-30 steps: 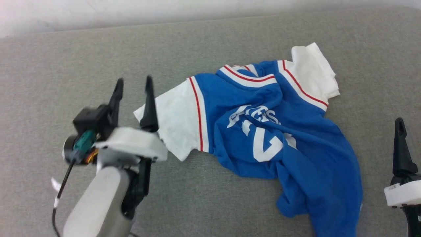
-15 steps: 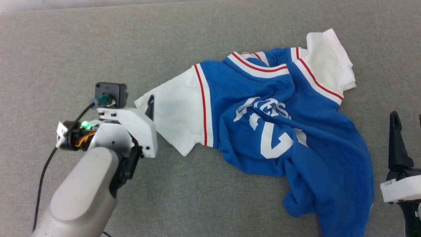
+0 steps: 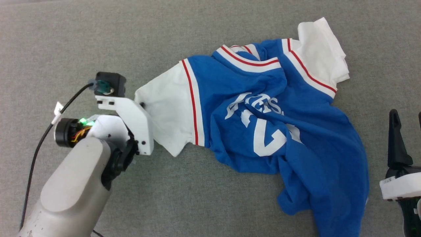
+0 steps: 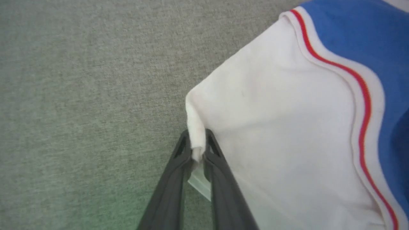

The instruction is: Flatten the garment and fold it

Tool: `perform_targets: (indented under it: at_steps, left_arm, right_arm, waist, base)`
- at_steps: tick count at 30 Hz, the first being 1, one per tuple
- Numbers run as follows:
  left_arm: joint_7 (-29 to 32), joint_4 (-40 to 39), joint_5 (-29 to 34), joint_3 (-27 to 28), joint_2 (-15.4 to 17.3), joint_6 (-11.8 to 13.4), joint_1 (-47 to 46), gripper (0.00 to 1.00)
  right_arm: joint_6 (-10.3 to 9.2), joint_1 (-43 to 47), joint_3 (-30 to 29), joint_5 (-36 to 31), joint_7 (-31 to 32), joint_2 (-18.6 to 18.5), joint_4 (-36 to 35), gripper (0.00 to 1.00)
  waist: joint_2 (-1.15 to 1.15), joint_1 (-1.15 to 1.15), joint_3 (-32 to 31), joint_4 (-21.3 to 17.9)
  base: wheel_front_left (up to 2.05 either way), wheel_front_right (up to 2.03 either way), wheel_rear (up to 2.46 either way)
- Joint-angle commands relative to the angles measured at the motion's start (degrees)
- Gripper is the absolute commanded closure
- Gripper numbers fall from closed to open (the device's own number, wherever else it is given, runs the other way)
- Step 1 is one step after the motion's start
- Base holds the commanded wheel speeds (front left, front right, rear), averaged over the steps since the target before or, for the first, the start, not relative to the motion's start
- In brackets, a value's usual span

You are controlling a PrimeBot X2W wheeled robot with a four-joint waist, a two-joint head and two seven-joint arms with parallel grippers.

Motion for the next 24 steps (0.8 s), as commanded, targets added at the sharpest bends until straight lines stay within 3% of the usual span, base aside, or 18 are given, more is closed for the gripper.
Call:
perform_targets:
  at_steps: [1, 7, 12, 19, 24]
  left_arm:
    - [2.24, 1.00, -1.31, -1.78, -0.41, -1.01, 2.25, 1.00]
    - [-0.58, 0.99, -1.47, -0.68, -0.56, 0.01, 3.50, 1.00]
    - [-9.44, -0.26, -2.33, 2.44, -2.91, 0.68, 4.64, 1.00]
    - [-19.73, -9.26, -8.73, 9.50, -7.46, 1.84, 12.40, 1.00]
    - [-23.92, -18.10, -11.81, 15.72, -7.22, 5.87, 24.90, 1.00]
  right_arm:
    - [-0.05, -0.83, -0.22, 0.02, -0.36, 0.15, 0.06, 0.00]
    - [-0.05, -0.70, -0.17, -0.34, -0.21, 0.15, 0.30, 0.00]
    - [-0.05, -0.14, 0.24, -0.46, -0.10, 0.15, 0.49, 0.00]
    - [-0.05, 1.09, -0.17, -0.39, 0.01, 0.15, 0.67, 0.00]
    - [-0.05, 2.37, -0.98, 0.05, -0.01, 0.15, 0.95, 0.00]
  waist:
    - [0.00, 0.00, -0.27, 0.13]
    - [0.00, 0.00, -1.45, 0.59]
    - [0.00, 0.00, -3.06, 0.95]
    - [0.00, 0.00, -5.75, 1.54]
    - [0.00, 0.00, -7.42, 2.73]
  base:
    - [0.00, 0.00, 0.00]
    - [0.00, 0.00, 0.00]
    - [0.00, 0.00, 0.00]
    - [0.00, 0.00, 0.00]
    - [0.00, 0.00, 0.00]
